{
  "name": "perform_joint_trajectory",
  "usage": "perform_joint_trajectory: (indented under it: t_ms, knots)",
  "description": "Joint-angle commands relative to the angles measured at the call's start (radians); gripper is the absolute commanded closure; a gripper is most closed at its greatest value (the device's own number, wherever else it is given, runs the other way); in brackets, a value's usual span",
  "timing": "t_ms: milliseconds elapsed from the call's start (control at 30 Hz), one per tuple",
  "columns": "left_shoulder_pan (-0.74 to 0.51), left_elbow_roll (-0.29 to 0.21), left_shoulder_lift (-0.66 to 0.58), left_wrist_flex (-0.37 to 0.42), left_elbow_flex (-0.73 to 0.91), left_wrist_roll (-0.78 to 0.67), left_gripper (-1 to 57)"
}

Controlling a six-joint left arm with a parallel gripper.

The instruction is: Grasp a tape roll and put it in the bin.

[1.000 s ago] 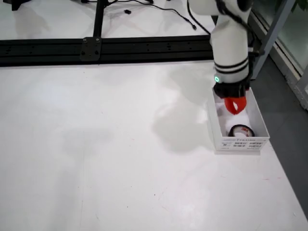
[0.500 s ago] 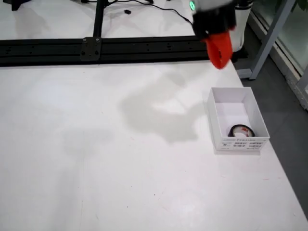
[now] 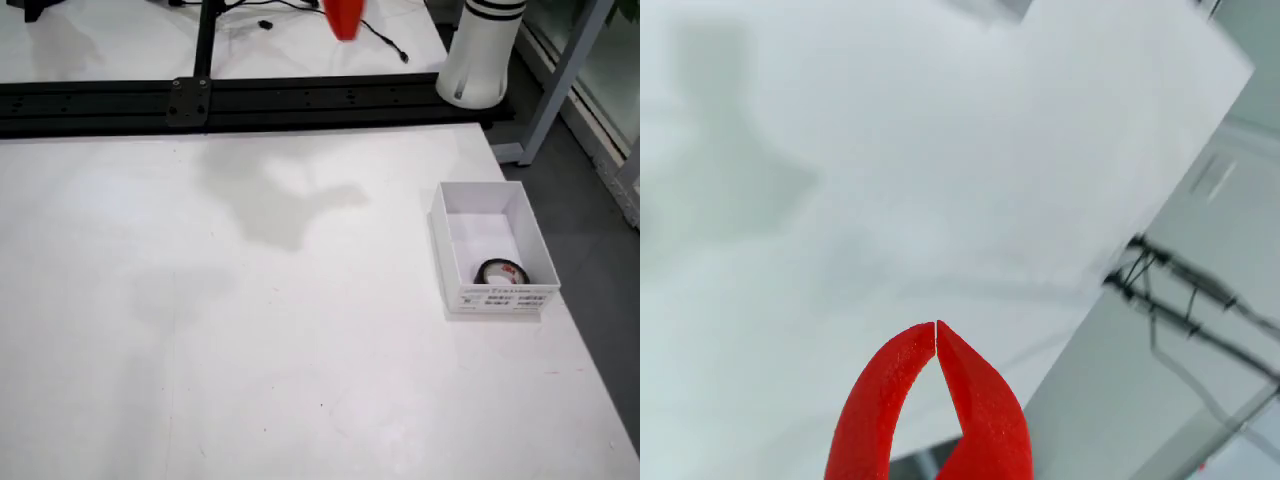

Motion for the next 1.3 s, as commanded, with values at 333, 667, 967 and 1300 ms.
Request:
perform_joint_trajectory:
  t_ms: [333,667,967,1300]
  knots:
    - [-0.324,-0.288,-0.089,0.020,-0.053,0.039,57.0]
    - [-0.258,-0.331,-0.066,0.021,-0.071,0.044,57.0]
    - [-0.196,-0.331,-0.063,0.026,-0.071,0.044,57.0]
    - [-0.126,-0.368,-0.060,0.026,-0.071,0.044,57.0]
